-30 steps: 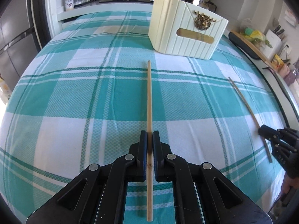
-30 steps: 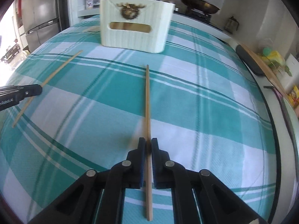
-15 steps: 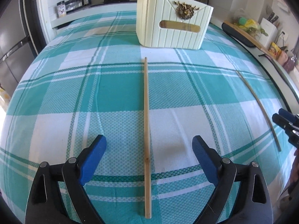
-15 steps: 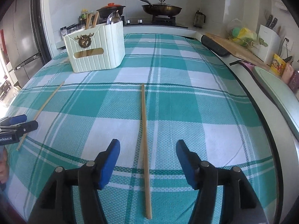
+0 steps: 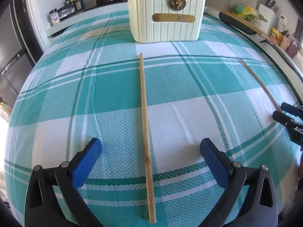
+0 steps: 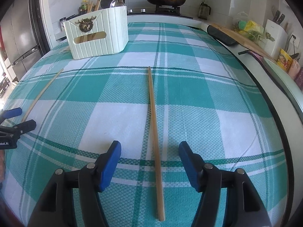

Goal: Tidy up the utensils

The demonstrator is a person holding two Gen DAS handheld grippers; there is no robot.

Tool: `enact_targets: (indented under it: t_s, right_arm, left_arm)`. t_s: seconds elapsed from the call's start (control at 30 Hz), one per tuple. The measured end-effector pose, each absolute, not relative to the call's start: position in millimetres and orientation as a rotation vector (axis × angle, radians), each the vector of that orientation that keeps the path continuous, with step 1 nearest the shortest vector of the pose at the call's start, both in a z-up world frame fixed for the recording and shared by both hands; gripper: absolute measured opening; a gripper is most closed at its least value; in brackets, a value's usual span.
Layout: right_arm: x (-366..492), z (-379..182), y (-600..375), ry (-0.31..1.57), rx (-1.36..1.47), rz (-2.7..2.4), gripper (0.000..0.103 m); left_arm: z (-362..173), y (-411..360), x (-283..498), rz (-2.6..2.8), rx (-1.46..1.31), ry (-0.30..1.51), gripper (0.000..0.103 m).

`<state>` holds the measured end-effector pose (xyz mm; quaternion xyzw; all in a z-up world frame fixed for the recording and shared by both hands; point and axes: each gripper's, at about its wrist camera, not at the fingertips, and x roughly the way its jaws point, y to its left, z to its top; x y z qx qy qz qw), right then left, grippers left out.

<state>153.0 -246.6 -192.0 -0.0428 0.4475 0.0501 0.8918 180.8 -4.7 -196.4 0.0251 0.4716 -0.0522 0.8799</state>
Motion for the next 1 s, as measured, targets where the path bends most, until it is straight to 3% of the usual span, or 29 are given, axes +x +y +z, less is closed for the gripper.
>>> enact_targets:
  t_s: [0.43, 0.77, 0.83, 0.9, 0.93, 0.97, 1.0]
  right_arm:
    - [153, -193, -246, 0.919, -0.089, 0.111, 0.068]
    - [208, -178, -257, 1.094, -0.089, 0.231, 0.067]
    - [232, -181, -252, 1.123, -0.114, 0.242, 0.062]
    - [254, -183, -244, 1.131, -0.146, 0.251, 0.037]
    - [265, -185, -240, 1.142, -0.152, 0.264, 0.03]
    - [275, -185, -237, 1.137, -0.15, 0.258, 0.015]
    - [284, -184, -236, 1.14, -0.141, 0.251, 0.006]
  left_arm:
    - [-197, -4, 180, -0.11, 0.053, 0.986, 0.103]
    - [-170, 7, 226, -0.228, 0.08, 1.044, 0.101]
    - [-175, 1, 247, -0.237, 0.137, 1.075, 0.098]
    - [-182, -6, 266, -0.24, 0.172, 1.118, 0.071]
    - [-187, -7, 274, -0.25, 0.173, 1.136, 0.065]
    - [-185, -7, 277, -0.266, 0.155, 1.116, 0.052]
    - [-184, -8, 280, -0.267, 0.157, 1.106, 0.024]
